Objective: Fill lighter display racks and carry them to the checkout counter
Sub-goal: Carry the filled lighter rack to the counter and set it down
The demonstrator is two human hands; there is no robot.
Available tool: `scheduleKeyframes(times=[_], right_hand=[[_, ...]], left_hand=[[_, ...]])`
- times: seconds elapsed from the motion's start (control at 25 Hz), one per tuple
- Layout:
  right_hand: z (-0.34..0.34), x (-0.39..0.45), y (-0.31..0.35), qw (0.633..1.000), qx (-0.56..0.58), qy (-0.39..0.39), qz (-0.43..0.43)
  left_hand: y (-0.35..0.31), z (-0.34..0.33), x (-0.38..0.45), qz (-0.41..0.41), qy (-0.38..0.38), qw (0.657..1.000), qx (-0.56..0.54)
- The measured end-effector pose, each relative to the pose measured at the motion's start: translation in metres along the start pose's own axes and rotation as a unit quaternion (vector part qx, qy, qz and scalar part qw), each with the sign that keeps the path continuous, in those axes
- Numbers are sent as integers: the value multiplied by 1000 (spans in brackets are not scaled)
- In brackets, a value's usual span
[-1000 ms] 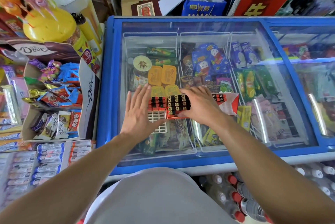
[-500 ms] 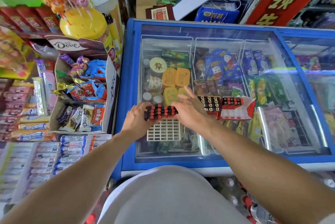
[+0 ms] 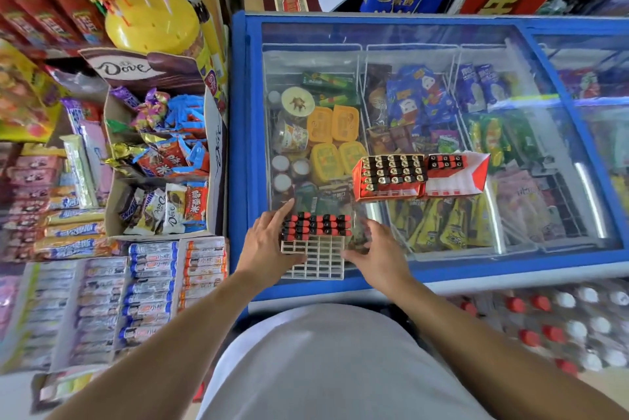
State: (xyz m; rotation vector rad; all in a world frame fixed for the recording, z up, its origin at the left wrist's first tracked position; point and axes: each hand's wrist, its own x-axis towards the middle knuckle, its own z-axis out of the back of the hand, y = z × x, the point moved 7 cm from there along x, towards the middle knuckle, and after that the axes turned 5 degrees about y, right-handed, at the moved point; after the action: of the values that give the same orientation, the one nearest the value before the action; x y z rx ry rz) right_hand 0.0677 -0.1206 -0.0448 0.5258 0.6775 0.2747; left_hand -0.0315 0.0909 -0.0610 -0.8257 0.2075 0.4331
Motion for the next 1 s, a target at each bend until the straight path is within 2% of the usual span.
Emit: scheduleKeyframes(times=[0.08, 0.16, 0.24, 0.32, 0.48, 0.6, 0.68, 0.8, 0.92, 1.0], right_hand=[[-16, -1, -8, 997, 27, 49, -46], [-27, -2, -9, 995, 6, 74, -66], [-36, -6, -10, 992, -3, 84, -92], [-41, -10, -10, 991, 2, 75, -107], [-42, -15, -12, 991, 28, 30, -124], [-42, -23, -17, 988, 77, -10, -135], [-42, -32, -19, 984, 103, -29, -144], [-42, -48, -27, 978, 151, -52, -132], [-56, -63, -44, 946, 287, 0, -151], [-72, -74, -52, 922, 361, 51, -133]], left_hand=[[-11, 7, 2, -31, 3, 999, -31], [-29, 13, 8, -65, 22, 997, -19], [-41, 14, 11, -87, 32, 996, 12], [-44, 13, 11, -83, 17, 996, -11], [-33, 6, 2, -41, -2, 998, -42], [-8, 4, -28, 54, -41, 994, -88], [18, -18, -49, 133, -13, 980, -150], [31, -50, -68, 202, 32, 958, -201], [22, -56, -75, 214, 45, 958, -187], [20, -54, -79, 200, 41, 960, -193]])
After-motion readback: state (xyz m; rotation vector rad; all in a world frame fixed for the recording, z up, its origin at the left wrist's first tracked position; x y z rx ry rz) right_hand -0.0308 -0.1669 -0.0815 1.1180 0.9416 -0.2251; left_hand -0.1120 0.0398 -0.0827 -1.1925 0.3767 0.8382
